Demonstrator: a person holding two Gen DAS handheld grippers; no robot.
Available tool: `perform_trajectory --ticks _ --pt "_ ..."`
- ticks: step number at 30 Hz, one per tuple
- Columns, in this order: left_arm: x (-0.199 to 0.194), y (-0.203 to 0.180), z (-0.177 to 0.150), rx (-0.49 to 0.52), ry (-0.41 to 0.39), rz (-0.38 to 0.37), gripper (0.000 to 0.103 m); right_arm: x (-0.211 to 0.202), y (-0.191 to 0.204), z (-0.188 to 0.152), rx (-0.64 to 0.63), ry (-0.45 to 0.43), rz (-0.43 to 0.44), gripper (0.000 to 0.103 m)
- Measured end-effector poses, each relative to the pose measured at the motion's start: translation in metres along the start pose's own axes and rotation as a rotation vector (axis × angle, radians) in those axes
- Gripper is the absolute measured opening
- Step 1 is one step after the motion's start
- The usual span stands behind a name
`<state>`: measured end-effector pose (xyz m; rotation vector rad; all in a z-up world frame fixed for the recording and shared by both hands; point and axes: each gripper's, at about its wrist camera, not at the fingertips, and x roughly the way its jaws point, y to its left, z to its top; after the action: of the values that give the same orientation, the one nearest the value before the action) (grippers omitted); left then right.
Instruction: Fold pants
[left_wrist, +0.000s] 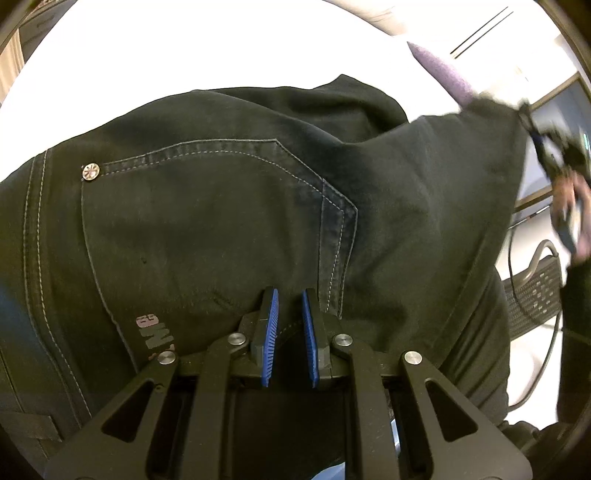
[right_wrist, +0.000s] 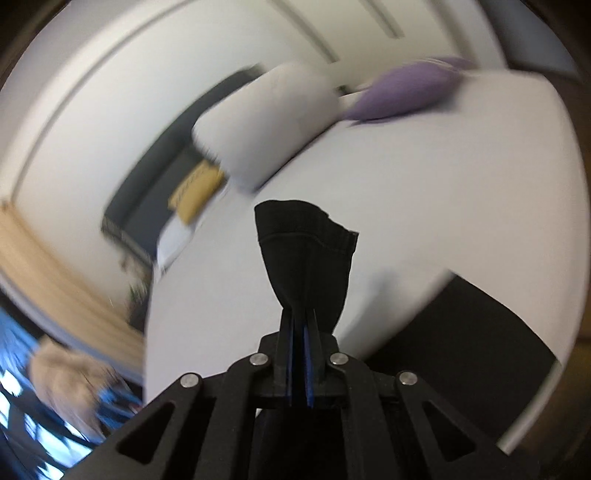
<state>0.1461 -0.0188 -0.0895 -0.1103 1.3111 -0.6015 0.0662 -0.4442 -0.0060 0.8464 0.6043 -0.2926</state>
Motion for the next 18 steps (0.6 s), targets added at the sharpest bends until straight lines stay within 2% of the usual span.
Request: perform_trajectory --ticks 2,5,7,9,10,11,14,17,18 --pt "0.000 0.000 0.004 0.002 0.005 0.005 0.014 -0.021 -0.052 -0.014 0.096 -0.025 -0.023 0.005" --pt "0.001 -0.002 0.007 0.006 0.012 0.019 0.014 -0.018 -0.124 -0.042 0.336 0.017 -0.006 0.009" --pt "0.003 -0.005 0.009 0.010 0.021 0.029 0.014 -0.011 -0.156 -0.058 0.435 0.033 0.002 0.012" --pt "0.004 -0.008 0.011 0.012 0.030 0.038 0.014 -0.004 -0.172 -0.063 0.499 0.025 0.031 0.038" --pt "0.004 -0.011 0.012 0.012 0.032 0.043 0.014 -0.003 -0.173 -0.066 0.525 0.012 0.044 0.059" --pt "0.004 -0.013 0.013 0.012 0.033 0.049 0.014 -0.003 -0.172 -0.068 0.546 -0.011 0.070 0.070" --pt "0.007 -0.019 0.013 0.010 0.030 0.069 0.014 0.002 -0.172 -0.062 0.562 -0.031 0.142 0.073" --pt "0.009 -0.023 0.013 0.005 0.026 0.080 0.014 0.011 -0.170 -0.055 0.560 -0.026 0.127 0.073" --pt "0.010 -0.025 0.013 0.005 0.025 0.083 0.014 0.001 -0.180 -0.055 0.554 -0.013 0.113 0.072"
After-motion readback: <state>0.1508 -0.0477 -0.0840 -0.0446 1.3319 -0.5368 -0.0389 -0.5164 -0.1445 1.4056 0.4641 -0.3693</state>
